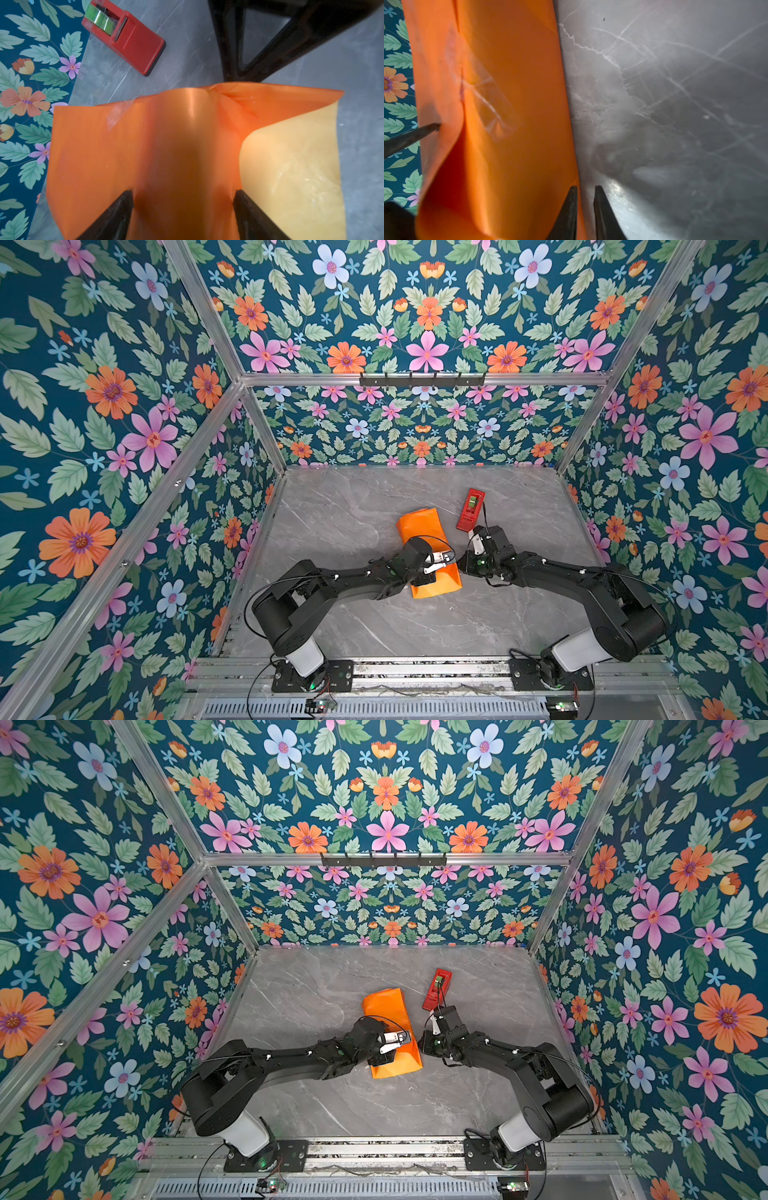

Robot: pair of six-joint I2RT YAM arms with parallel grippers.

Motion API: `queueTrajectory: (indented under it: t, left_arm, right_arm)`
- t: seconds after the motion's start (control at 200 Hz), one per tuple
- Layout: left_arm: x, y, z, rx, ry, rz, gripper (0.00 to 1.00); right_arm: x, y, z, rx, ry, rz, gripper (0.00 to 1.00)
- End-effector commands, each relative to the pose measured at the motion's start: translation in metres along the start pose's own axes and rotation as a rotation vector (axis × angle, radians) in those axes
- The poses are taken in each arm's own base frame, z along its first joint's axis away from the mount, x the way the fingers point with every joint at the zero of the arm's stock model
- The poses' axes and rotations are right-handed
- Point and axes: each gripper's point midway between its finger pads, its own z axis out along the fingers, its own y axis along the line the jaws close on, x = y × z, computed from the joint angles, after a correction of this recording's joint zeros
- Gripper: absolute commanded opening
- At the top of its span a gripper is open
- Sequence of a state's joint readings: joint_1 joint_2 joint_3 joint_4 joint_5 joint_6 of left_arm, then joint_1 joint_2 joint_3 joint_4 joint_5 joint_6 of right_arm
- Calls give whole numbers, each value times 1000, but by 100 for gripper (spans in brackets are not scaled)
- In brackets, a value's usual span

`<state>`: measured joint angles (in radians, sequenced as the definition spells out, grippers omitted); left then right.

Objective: Wrap the gift box in paper

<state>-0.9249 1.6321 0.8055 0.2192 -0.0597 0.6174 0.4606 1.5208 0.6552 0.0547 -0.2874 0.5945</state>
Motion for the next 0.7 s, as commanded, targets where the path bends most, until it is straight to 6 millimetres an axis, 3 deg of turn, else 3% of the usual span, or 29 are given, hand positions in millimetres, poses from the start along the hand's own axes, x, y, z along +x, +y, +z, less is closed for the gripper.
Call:
queueTrajectory:
  t: [0.0, 0.335, 0.47, 0.695]
  left_arm:
    - [-14, -6, -9, 60, -53, -42, 80]
    - [-38, 17, -32, 49, -172, -97, 82]
    - [-33, 25, -24, 65, -147, -108, 76]
    - [-21, 9, -8, 149, -80, -93, 77]
  right_arm:
    - [-2, 3, -1, -11, -11, -14, 18]
    - [-2, 2, 0, -10, -14, -18, 18]
    - [-1, 1, 2, -9, -9, -15, 18]
    - [-2, 1, 0, -3, -15, -19, 18]
